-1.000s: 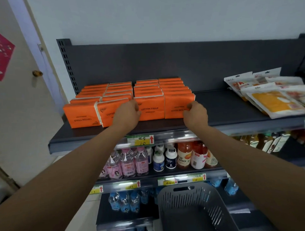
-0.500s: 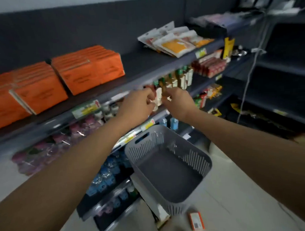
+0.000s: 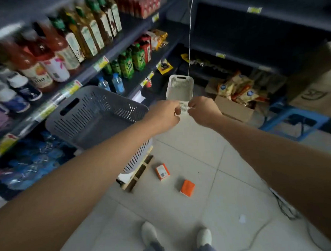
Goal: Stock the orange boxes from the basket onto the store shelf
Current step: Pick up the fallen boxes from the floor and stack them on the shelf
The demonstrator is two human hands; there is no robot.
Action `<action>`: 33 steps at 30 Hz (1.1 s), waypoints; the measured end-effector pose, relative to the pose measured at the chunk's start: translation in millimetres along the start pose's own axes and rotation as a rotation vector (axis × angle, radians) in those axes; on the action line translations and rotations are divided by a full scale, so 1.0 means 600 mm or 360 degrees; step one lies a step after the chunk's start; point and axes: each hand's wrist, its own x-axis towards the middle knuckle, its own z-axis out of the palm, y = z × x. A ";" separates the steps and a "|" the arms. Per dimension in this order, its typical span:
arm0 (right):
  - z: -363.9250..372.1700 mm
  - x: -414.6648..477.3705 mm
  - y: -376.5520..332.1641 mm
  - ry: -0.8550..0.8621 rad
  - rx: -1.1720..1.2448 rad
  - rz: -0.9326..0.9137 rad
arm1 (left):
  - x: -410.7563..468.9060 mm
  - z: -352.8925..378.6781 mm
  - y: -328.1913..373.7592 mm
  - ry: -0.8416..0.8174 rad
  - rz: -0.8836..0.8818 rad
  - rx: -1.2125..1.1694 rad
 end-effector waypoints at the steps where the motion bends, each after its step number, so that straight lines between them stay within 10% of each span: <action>1: 0.011 0.001 0.026 -0.0055 -0.0010 0.0023 | 0.007 0.029 0.001 -0.0053 -0.0039 -0.0012; 33: 1.003 0.122 0.705 -0.0785 -0.0078 0.0443 | 0.149 1.085 -0.622 -0.0571 -0.0663 0.0243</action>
